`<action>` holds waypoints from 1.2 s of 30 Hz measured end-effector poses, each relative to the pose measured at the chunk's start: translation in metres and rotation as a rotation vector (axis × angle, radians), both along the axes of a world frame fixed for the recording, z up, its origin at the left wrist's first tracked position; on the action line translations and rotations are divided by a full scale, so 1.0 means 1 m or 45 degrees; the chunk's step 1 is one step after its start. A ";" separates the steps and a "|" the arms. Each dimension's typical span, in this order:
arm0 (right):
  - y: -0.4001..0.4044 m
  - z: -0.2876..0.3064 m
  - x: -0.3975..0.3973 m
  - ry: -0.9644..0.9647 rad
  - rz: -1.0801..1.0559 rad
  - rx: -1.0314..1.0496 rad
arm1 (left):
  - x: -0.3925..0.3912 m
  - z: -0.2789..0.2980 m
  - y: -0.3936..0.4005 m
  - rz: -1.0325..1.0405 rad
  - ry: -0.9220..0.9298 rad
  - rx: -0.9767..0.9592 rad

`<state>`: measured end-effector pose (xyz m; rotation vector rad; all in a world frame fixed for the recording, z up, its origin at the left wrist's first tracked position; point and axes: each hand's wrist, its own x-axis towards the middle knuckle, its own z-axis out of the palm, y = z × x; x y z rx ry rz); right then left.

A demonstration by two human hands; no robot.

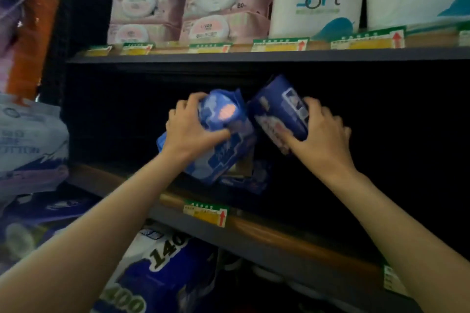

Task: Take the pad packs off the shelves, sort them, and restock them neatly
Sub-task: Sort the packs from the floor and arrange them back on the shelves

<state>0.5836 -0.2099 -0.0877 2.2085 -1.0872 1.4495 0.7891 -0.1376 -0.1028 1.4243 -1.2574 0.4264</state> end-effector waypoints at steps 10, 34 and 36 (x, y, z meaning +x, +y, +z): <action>0.110 -0.094 -0.009 0.180 0.592 0.442 | 0.004 -0.070 0.161 -0.518 0.216 1.081; 0.152 -0.462 -0.008 1.453 0.304 1.113 | -0.013 -0.495 0.209 -0.028 -0.717 2.245; 0.155 -0.465 -0.003 1.459 0.282 1.063 | -0.021 -0.513 0.205 0.062 -0.816 2.208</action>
